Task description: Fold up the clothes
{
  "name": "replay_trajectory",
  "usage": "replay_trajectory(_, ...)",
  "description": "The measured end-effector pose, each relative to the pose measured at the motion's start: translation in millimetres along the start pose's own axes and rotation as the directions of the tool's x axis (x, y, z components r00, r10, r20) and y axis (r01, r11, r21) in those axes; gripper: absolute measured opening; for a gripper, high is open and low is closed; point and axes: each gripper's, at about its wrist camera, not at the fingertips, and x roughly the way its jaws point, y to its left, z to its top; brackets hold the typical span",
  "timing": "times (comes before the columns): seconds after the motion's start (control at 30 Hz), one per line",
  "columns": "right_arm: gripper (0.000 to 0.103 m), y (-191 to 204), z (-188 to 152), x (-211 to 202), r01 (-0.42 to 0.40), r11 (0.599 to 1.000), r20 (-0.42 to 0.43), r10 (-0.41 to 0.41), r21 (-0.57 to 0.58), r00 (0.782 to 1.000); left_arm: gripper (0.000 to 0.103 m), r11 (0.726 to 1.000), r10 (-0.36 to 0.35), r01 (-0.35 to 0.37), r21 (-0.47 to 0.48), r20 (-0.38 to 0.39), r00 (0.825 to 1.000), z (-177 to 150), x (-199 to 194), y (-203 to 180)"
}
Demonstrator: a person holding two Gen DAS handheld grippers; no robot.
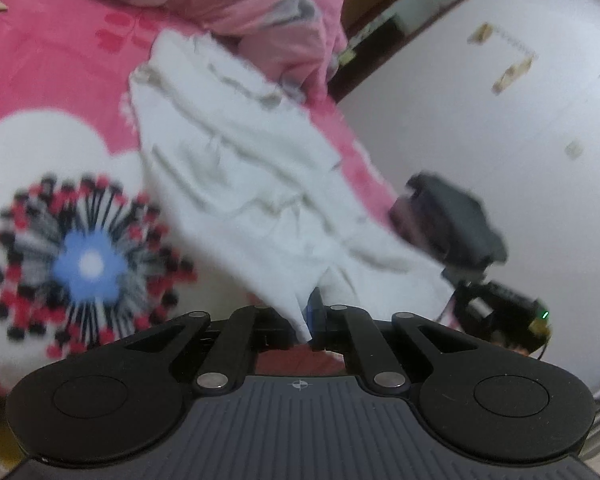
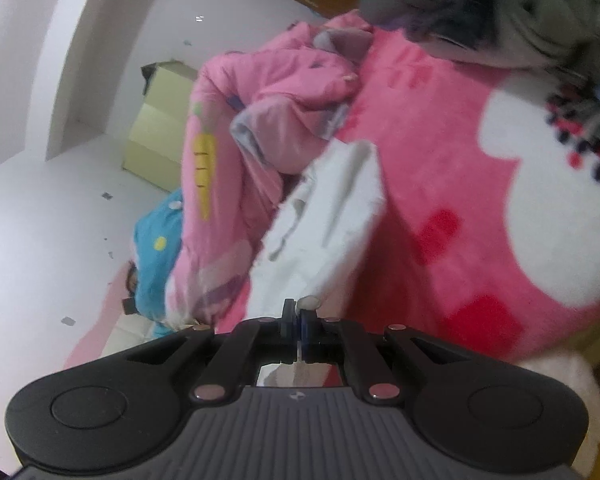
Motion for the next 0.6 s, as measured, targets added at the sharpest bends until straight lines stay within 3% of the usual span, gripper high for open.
replay_trajectory(0.1,0.002,12.3,12.1,9.0,-0.013,1.000,0.008,0.013,-0.025,1.000,0.003,0.999,-0.036,0.037,-0.023,0.039,0.999,18.9,-2.7,0.6)
replay_trajectory(0.37,0.002,41.9,51.9,55.6,-0.049,0.994,-0.001,0.049,-0.094,0.999,0.003,0.998,-0.039,0.045,-0.053,0.111,0.993,81.7,12.8,16.4)
replay_trajectory(0.6,0.002,51.8,101.9,136.2,-0.068,0.989,-0.031,0.065,-0.130,0.997,0.003,0.998,-0.017,0.025,-0.049,0.154,0.988,156.8,49.9,39.9)
